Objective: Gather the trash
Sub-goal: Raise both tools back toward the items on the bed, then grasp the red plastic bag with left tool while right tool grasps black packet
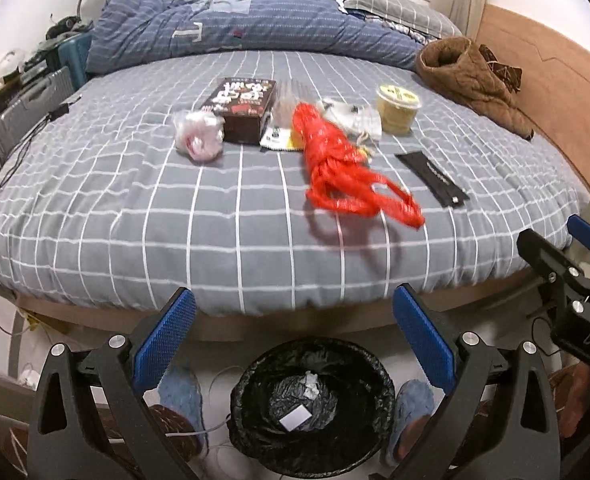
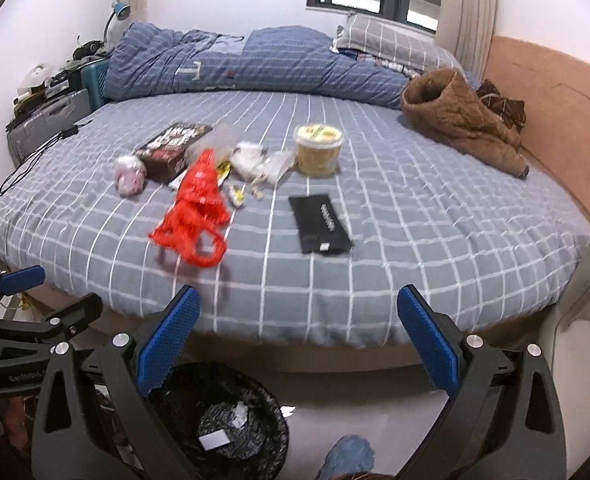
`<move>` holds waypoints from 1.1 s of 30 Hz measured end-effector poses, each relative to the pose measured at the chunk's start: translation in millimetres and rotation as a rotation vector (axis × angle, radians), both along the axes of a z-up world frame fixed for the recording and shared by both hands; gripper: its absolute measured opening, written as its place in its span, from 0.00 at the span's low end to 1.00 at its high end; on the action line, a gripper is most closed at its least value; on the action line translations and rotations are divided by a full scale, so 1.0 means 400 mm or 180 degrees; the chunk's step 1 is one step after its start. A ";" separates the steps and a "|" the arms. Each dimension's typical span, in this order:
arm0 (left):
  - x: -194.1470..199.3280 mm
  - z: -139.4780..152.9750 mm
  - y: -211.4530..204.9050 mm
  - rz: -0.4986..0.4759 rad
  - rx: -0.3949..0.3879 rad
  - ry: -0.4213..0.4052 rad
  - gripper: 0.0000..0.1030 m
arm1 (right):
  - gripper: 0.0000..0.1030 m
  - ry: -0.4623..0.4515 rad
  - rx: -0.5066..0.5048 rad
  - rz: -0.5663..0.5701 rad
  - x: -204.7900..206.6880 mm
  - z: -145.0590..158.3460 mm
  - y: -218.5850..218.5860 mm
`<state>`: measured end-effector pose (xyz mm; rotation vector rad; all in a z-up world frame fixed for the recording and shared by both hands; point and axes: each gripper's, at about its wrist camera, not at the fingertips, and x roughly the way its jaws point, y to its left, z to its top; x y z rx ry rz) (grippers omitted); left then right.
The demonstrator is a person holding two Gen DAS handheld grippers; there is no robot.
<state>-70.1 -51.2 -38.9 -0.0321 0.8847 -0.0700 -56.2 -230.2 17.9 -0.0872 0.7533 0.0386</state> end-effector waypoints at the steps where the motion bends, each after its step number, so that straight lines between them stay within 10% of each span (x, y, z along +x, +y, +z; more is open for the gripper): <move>1: 0.010 0.010 -0.001 0.0004 0.0013 -0.0013 0.94 | 0.92 -0.0013 0.0002 0.0004 0.009 0.008 -0.003; 14: 0.158 0.068 -0.038 -0.0026 0.0097 -0.0084 0.94 | 0.92 0.0028 0.0046 -0.0025 0.173 0.025 -0.051; 33: 0.447 -0.079 -0.098 -0.0196 0.0048 0.0220 0.94 | 0.92 0.0585 0.0154 -0.0098 0.424 -0.188 -0.071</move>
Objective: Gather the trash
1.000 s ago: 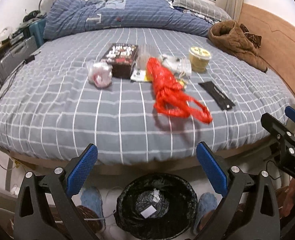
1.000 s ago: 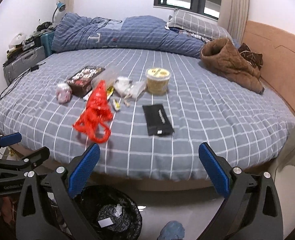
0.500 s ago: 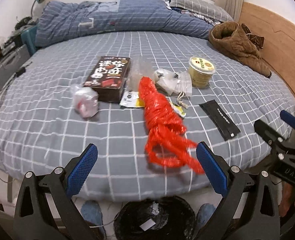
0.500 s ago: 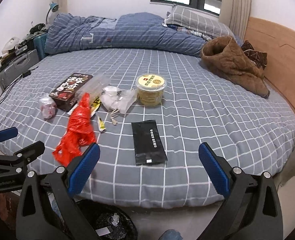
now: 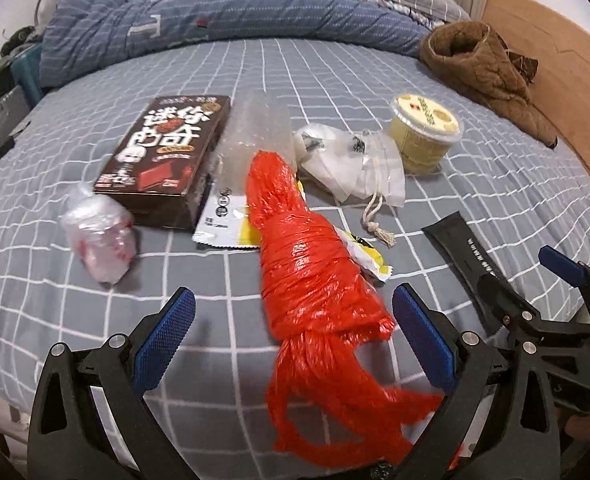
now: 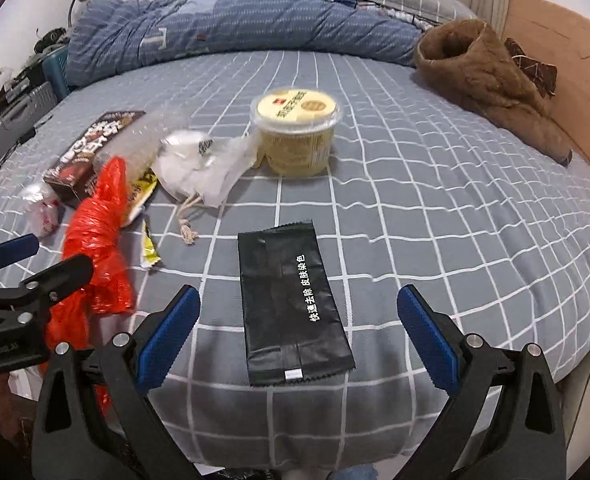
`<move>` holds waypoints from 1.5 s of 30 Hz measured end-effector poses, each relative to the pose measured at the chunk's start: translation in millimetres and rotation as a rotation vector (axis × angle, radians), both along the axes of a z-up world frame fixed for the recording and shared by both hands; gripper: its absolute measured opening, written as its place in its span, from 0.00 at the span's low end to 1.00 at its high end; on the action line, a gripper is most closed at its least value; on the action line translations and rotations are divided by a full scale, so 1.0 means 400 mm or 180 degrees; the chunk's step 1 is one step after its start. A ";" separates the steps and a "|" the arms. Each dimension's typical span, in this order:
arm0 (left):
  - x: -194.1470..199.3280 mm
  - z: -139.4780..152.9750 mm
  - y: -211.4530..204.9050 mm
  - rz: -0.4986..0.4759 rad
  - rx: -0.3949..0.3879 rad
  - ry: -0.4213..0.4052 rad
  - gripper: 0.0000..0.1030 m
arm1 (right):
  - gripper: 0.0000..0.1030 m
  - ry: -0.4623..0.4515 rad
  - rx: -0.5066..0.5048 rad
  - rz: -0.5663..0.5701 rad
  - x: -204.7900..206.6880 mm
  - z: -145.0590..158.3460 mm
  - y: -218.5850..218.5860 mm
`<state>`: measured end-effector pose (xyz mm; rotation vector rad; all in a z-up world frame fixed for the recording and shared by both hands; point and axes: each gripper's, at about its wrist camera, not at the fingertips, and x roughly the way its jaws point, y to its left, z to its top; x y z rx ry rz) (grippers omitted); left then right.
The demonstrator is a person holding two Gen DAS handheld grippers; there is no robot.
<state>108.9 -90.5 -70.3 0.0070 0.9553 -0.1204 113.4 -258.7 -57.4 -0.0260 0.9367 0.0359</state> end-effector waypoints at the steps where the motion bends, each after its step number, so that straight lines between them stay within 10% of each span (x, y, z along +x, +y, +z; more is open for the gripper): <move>1: 0.008 -0.008 -0.001 0.0013 0.0020 0.0010 0.94 | 0.92 0.0024 0.0014 -0.0006 0.003 -0.007 -0.001; 20: 0.045 -0.096 -0.046 -0.0083 0.0036 0.0167 0.56 | 0.59 0.0351 0.0130 0.0022 0.032 -0.086 -0.007; 45: 0.015 -0.045 -0.008 -0.0082 0.0032 0.0067 0.49 | 0.38 0.0275 0.0026 -0.0048 0.015 -0.041 -0.001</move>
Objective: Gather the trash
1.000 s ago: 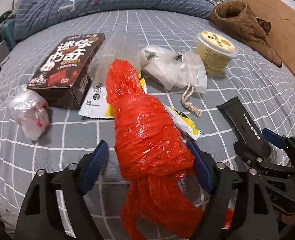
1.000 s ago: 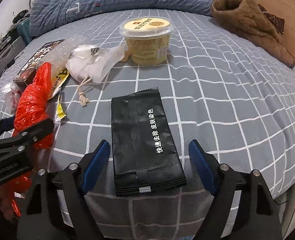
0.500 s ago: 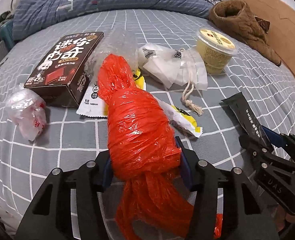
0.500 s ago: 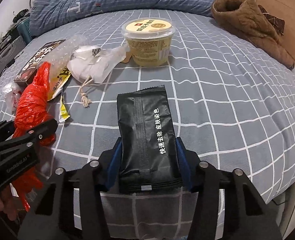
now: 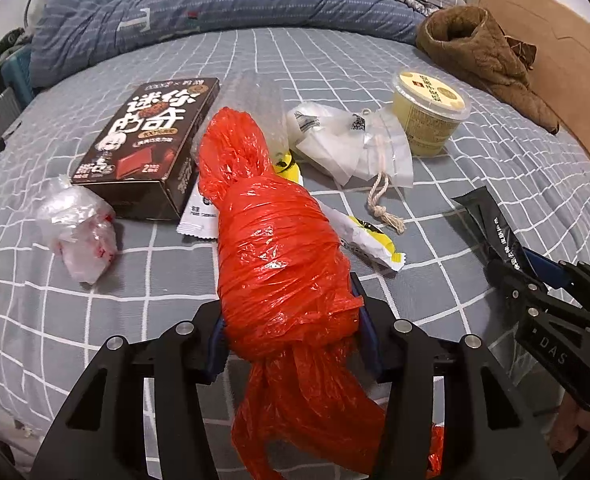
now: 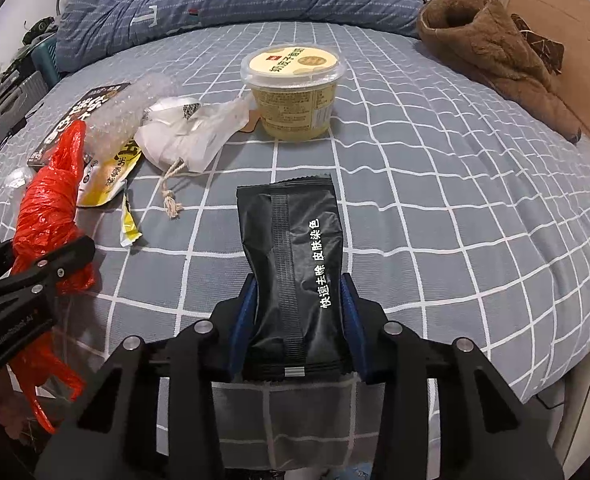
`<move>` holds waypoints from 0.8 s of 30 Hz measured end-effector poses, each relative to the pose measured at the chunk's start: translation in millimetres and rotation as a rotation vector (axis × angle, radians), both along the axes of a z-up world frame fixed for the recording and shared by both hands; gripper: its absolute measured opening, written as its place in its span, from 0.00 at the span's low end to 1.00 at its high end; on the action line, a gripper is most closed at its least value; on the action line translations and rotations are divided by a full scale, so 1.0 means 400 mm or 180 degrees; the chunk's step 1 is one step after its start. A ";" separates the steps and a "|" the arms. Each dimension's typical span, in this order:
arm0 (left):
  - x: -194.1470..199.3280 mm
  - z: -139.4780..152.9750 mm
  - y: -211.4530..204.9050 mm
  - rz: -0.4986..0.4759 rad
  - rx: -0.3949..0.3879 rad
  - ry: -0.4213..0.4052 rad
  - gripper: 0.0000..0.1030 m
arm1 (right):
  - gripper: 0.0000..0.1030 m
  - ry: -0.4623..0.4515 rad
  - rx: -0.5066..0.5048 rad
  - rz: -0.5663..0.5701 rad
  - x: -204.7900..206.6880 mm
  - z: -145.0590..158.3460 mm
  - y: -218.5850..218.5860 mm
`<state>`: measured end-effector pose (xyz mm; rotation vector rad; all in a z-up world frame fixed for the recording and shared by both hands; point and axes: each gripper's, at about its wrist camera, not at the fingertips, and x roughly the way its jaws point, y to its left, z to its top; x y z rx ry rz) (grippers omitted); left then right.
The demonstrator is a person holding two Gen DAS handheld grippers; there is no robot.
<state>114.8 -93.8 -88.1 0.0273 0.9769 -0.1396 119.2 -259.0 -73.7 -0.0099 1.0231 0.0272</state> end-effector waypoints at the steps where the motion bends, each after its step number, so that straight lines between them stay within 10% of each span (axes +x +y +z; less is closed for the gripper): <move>1: -0.002 0.006 0.003 0.0003 -0.0005 -0.0011 0.49 | 0.38 -0.0006 -0.0001 0.0003 -0.002 0.003 0.002; 24: -0.096 0.100 0.074 0.0029 -0.0069 -0.0186 0.49 | 0.38 -0.0248 -0.0048 0.0069 -0.060 0.114 0.063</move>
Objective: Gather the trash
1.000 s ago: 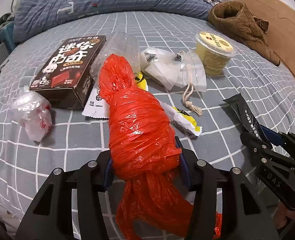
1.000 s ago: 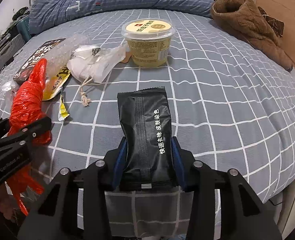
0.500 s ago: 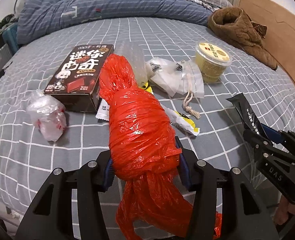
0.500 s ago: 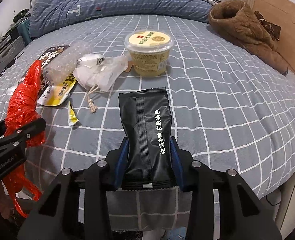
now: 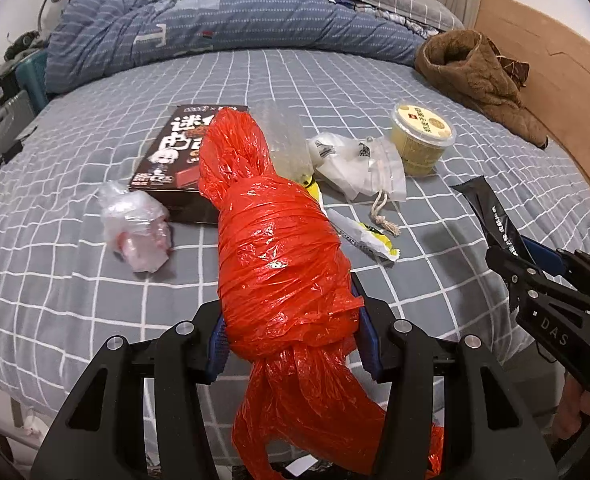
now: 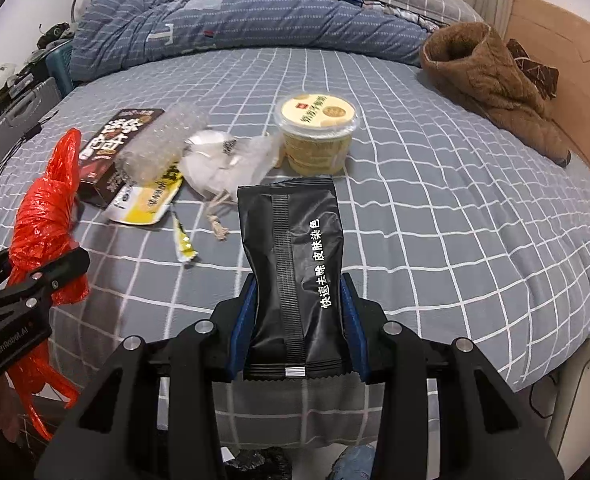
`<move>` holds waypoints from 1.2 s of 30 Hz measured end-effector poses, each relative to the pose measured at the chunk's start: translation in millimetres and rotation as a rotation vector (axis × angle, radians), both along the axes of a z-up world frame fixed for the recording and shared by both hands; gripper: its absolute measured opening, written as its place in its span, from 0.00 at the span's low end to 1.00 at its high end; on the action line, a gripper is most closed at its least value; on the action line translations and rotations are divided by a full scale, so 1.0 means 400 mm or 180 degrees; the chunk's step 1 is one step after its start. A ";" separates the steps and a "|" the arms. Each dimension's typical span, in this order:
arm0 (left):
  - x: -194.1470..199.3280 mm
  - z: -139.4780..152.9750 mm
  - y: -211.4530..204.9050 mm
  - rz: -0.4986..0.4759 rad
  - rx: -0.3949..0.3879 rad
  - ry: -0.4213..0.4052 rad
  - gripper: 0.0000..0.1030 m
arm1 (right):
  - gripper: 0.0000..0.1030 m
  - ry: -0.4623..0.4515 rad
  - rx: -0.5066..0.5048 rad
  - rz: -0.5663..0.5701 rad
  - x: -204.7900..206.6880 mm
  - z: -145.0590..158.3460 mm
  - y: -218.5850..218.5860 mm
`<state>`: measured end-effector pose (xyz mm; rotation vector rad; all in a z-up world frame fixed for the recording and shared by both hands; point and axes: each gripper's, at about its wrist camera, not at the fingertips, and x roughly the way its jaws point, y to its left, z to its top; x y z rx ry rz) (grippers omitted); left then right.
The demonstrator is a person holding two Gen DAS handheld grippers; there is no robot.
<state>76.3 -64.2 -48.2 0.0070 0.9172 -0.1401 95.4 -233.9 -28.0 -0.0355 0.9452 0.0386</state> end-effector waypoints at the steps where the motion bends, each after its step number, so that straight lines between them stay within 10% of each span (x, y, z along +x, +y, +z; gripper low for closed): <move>1: -0.005 0.003 0.002 0.0001 -0.0006 -0.0007 0.49 | 0.38 -0.0015 0.0002 0.0006 -0.004 0.005 0.005; 36: -0.236 0.056 0.065 0.0168 -0.0164 -0.0122 0.48 | 0.38 -0.0242 0.0075 0.0129 -0.207 0.091 0.086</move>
